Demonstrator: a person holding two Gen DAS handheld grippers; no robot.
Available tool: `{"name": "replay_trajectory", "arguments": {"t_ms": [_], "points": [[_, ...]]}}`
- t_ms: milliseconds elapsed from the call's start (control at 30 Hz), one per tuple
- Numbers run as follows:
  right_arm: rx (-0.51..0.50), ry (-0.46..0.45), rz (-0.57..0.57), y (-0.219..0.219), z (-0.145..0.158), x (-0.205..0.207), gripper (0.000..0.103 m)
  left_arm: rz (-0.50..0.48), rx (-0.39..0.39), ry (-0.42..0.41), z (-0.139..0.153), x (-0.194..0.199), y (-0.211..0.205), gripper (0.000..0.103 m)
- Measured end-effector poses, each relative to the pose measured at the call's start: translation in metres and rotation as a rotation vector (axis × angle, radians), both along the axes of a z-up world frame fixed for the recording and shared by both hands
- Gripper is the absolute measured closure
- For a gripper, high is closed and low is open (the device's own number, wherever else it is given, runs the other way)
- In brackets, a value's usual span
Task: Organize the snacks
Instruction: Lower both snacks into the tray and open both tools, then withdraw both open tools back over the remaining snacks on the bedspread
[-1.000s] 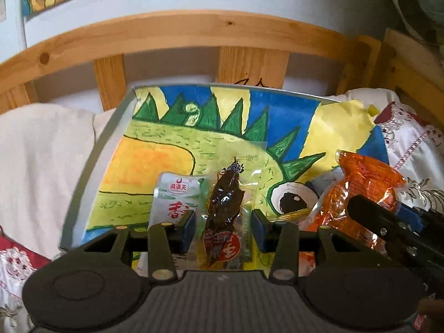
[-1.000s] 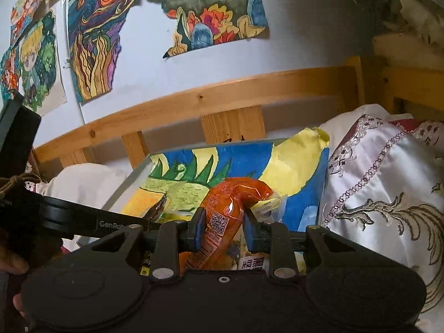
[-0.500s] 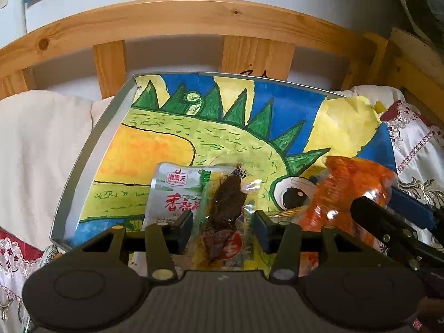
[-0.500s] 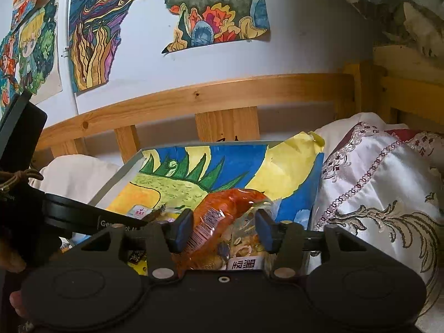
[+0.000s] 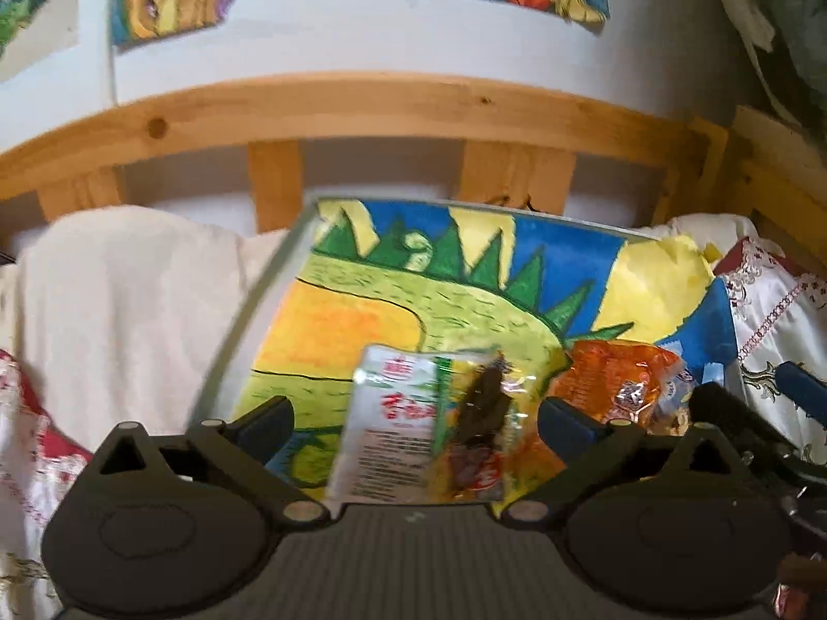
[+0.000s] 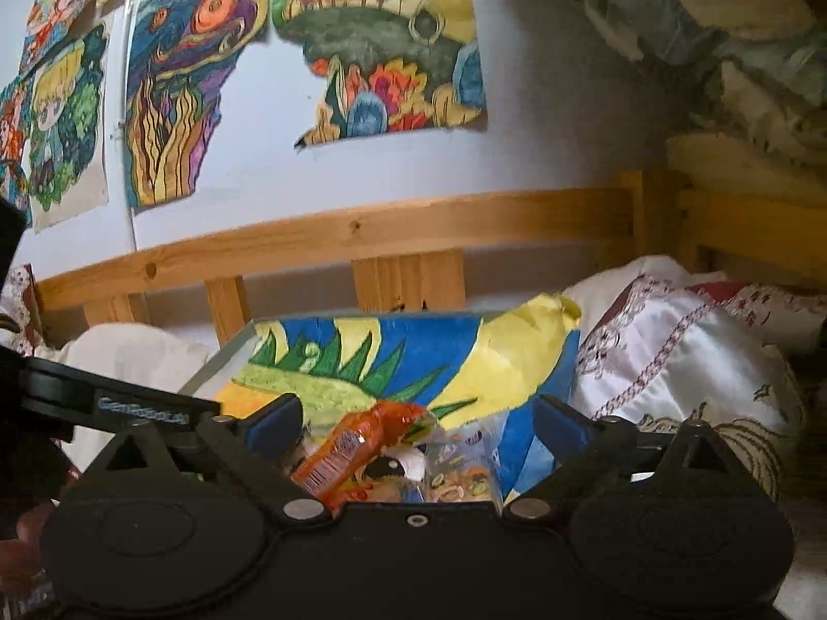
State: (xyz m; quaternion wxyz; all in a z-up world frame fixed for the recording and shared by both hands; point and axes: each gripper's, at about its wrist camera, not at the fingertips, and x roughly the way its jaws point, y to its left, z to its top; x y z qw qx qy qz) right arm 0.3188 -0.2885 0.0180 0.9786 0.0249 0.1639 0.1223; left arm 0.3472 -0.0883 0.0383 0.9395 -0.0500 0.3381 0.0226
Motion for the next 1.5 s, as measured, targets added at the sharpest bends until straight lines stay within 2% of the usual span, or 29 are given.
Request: {"name": "replay_trajectory", "arguments": {"t_ms": [100, 233, 533, 733, 933, 1067, 1267, 1500], "points": [[-0.003, -0.039, -0.002, 0.004, 0.005, -0.009, 0.001, 0.031, 0.008, -0.039, 0.008, -0.014, 0.011, 0.001], [-0.010, -0.079, 0.005, 0.010, 0.011, -0.024, 0.001, 0.081, 0.012, -0.074, 0.014, -0.039, 0.029, 0.001], [-0.039, -0.119, 0.058, 0.024, 0.021, -0.070, 0.001, 0.145, 0.049, -0.098, 0.018, -0.106, 0.063, 0.001], [-0.059, -0.130, 0.098, 0.037, 0.024, -0.102, 0.001, 0.189, 0.064, -0.121, 0.011, -0.158, 0.075, 0.001], [-0.064, -0.107, 0.133, 0.047, 0.025, -0.130, 0.001, 0.207, 0.082, -0.140, 0.005, -0.201, 0.078, 0.001], [-0.030, -0.048, 0.148, 0.050, 0.020, -0.148, 0.001, 0.195, 0.101, -0.166, 0.001, -0.225, 0.078, 0.001], [-0.064, -0.011, 0.184, 0.061, 0.015, -0.173, 0.001, 0.185, 0.123, -0.143, -0.007, -0.243, 0.084, 0.001], [-0.044, 0.077, 0.194, 0.067, 0.011, -0.196, 0.001, 0.182, 0.100, -0.129, -0.013, -0.260, 0.097, 0.001]]}}
